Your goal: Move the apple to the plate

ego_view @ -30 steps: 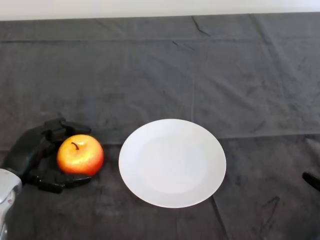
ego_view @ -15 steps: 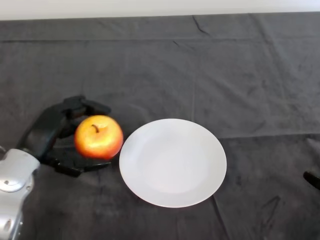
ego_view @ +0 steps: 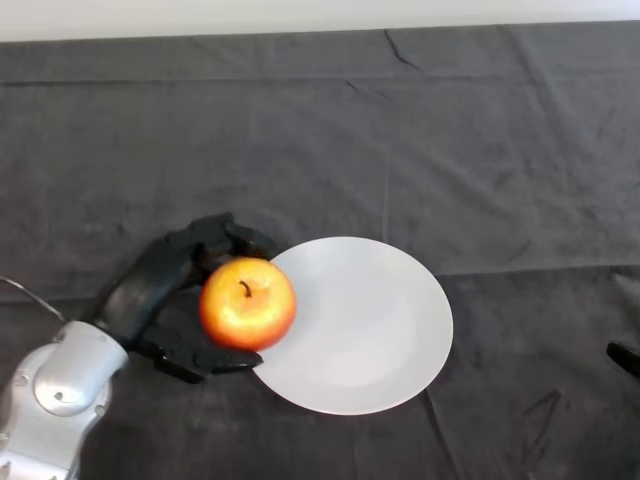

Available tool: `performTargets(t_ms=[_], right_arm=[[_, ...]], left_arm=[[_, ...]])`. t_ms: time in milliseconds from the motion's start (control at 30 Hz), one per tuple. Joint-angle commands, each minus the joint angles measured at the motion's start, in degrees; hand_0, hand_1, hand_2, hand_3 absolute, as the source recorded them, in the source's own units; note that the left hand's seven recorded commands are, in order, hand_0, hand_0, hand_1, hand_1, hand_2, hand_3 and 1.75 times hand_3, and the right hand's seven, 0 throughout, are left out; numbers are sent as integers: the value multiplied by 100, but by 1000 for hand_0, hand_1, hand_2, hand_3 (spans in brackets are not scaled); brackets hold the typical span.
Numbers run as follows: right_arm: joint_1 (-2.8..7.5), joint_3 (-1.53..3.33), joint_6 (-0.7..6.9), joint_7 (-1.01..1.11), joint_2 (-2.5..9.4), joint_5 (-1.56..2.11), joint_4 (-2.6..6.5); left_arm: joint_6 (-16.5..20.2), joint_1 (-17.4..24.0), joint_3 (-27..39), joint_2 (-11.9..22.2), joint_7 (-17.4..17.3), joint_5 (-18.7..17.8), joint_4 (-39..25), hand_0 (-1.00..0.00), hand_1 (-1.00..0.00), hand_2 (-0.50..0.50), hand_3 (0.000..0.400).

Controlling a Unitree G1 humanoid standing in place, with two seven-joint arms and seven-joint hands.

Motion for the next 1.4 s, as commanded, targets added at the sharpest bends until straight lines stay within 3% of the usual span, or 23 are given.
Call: performTargets(t_ms=[33,600,1067,1100,1133,1167,1200,1233,1400], right_arm=[[169,-66,250,43,226,112,190],[166,-56,243,39,220,121,197],[165,-41,233,29,211,134,201],[165,-41,233,28,211,135,201],[165,-40,232,28,210,135,201],[165,-39,232,27,210,136,202],[165,-39,231,27,209,137,202],[165,-38,231,27,209,137,202],[164,-36,229,25,208,139,202]], left_arm=[[-131,7,-142,16,100,199,-101,-1000,-1000,0,400],[-530,-148,-665,46,562,1028,393,-1000,-1000,0,400],[-615,-167,-766,149,531,1211,539,-1000,-1000,0,400],[-616,-175,-760,158,514,1206,548,-588,-737,75,295],[-620,-183,-754,165,501,1200,559,-475,-682,104,273],[-625,-191,-745,172,489,1192,574,0,-318,159,127],[-628,-198,-737,176,479,1185,587,0,-216,108,86],[-625,-206,-729,179,469,1178,596,0,0,0,0],[-545,-270,-659,177,406,1126,593,0,0,0,0]])
